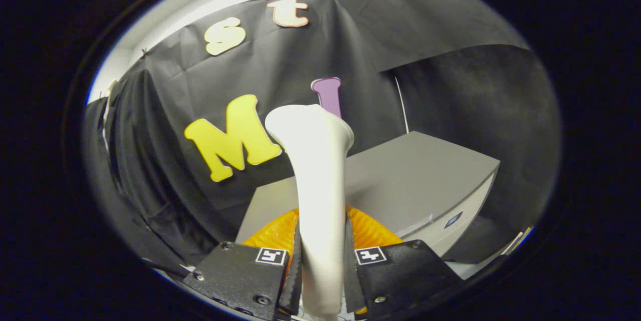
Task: Iron the clothes twice with a garment steamer, once on the left side and once on the right side.
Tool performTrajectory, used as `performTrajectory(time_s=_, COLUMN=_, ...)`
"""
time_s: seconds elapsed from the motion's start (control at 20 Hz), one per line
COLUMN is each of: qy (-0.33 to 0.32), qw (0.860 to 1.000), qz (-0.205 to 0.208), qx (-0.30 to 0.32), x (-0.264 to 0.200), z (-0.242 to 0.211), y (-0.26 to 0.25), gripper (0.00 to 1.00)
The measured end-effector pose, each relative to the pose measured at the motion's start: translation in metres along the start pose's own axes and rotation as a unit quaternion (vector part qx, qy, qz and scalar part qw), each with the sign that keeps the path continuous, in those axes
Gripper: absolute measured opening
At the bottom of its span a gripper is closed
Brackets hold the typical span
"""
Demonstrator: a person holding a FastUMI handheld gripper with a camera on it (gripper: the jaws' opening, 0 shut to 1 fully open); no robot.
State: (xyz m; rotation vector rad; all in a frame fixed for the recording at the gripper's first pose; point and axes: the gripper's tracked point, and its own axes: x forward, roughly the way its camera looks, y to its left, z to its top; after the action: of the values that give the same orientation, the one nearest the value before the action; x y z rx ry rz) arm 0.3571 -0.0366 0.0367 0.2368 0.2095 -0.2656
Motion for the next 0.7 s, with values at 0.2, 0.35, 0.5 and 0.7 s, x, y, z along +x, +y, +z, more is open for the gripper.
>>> performTrajectory(time_s=0.2, qy=-0.022, qw=1.000, qz=0.013, qx=-0.008, x=-0.059, z=-0.021, y=0.037, gripper=0.37)
performTrajectory(time_s=0.35, qy=-0.035, qw=0.999, qz=0.011, qx=-0.008, x=-0.107, z=-0.039, y=0.060, gripper=0.37)
performTrajectory(time_s=0.5, qy=-0.050, qw=0.998, qz=0.016, qx=-0.017, x=-0.152, z=-0.056, y=0.085, gripper=0.37)
performTrajectory(time_s=0.7, qy=-0.062, qw=0.996, qz=0.039, qx=-0.044, x=-0.192, z=-0.071, y=0.133, gripper=0.36)
